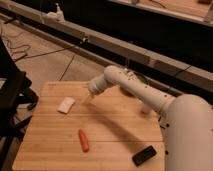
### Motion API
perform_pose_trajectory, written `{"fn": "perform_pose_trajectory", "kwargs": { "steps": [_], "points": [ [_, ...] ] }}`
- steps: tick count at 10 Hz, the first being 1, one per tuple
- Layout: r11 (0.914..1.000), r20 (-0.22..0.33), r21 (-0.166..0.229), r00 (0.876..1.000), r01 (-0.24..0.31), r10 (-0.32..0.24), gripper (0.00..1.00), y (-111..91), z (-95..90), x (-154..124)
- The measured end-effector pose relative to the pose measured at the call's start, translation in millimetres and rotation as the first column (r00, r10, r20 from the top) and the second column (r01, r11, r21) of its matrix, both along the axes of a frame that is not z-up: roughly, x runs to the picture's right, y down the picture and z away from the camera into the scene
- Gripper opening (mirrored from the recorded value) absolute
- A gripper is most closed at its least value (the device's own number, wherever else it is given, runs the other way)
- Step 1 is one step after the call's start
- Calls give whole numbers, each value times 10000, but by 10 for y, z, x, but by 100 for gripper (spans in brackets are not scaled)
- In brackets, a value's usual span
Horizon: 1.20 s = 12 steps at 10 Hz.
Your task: Wipe the white sponge on the table
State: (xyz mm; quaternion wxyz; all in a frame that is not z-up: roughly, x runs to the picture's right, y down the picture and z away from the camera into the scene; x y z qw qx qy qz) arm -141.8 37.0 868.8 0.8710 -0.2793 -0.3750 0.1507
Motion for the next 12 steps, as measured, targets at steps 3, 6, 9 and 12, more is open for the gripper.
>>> {"fn": "perform_pose_trajectory", "kwargs": {
  "steps": [3,6,9,12],
  "points": [
    [9998,327,-179,9995,42,-36,75,76,80,-291],
    [9998,333,-182,9994,54,-48,75,81,79,-293],
    [9999,307,-161,9995,40,-35,75,72,90,-276],
    [9994,731,-165,9969,318,-305,75,160,145,-516]
  ]
}}
